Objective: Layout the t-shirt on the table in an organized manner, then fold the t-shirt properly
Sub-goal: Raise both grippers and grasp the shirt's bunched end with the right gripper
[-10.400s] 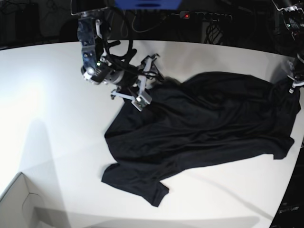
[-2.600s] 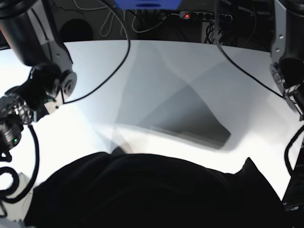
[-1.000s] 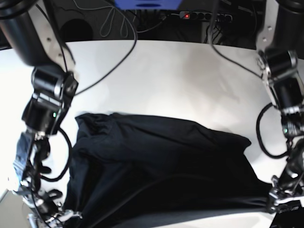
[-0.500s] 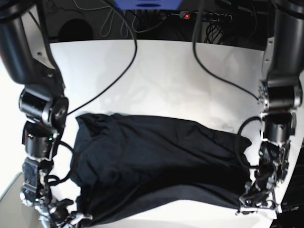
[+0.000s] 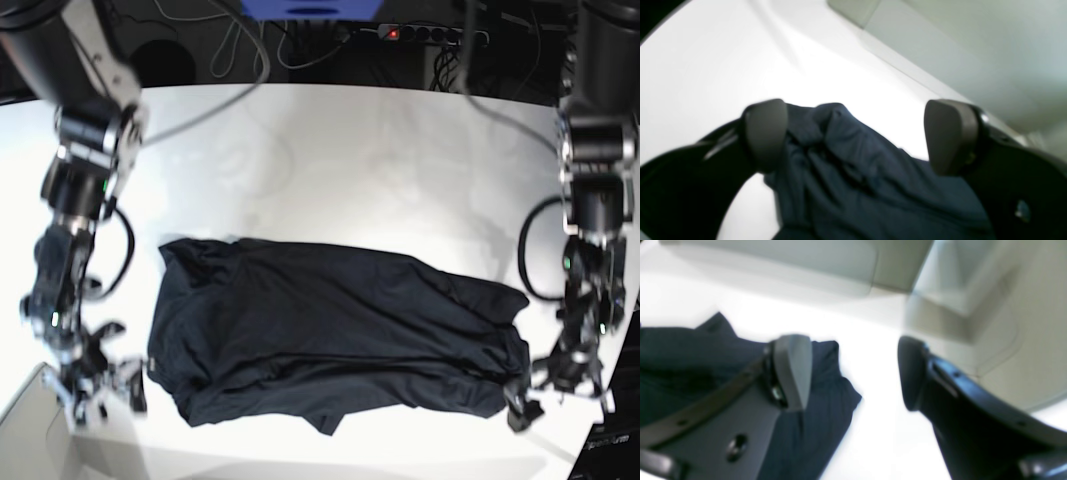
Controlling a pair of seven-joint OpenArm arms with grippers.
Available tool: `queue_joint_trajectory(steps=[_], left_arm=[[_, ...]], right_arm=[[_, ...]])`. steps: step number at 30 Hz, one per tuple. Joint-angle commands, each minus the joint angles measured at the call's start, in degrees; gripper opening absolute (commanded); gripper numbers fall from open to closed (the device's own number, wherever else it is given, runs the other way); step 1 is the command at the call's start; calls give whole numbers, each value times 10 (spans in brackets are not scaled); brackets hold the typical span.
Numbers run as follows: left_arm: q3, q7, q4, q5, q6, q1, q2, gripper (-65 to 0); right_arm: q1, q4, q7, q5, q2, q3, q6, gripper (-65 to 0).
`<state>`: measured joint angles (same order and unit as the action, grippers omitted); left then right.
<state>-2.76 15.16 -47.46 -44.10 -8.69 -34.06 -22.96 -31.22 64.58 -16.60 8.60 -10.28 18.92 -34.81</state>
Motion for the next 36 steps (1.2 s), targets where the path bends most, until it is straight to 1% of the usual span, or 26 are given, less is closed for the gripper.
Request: queue_joint_trajectory(steps=[1,3,6,9,13,18,24,28,31,33,36], left_arm=[[-20,-15,-44,-4,-5,21,-11,-16],[-56,-15,-110,-4,-4,90,-10,-16],[-93,-15,-166,-4,-4,170,-3,-16],[-117,-15,-191,-3,-4,228,7,-16],[-137,-15,-200,-3,-6,273,9,-16],[-139,-15,-199,-3,-7,305,10,-16],[-139,-15,-200,-3,-9,334,10,-16],[-140,-15,-220,-3,-9,362,10,-16],[-145,-17,-246,-3,-9,388,10,-16],[-164,-16,-254,-3,-9,396,11,-16],[-191,-16,-264,-3,-9,411,24,-16]], right_arm=[[23,45,2,-11,4,0,-4,-240],[94,116,-15,-26,13,0,-5,-240],[198,194,-25,-53,19,0,-5,-240],[276,222,-23,-81,28,0,-5,-240],[328,222,-22,-119,30,-3,-5,-238],[339,184,-22,-156,33,-8,-7,-239],[311,113,-21,-157,36,-48,-7,-240],[278,69,-21,-156,36,-47,-7,-240],[271,67,-20,-156,35,-46,-4,-241],[270,76,-20,-156,34,-46,-4,-241],[282,104,-20,-155,34,-46,-4,-241]])
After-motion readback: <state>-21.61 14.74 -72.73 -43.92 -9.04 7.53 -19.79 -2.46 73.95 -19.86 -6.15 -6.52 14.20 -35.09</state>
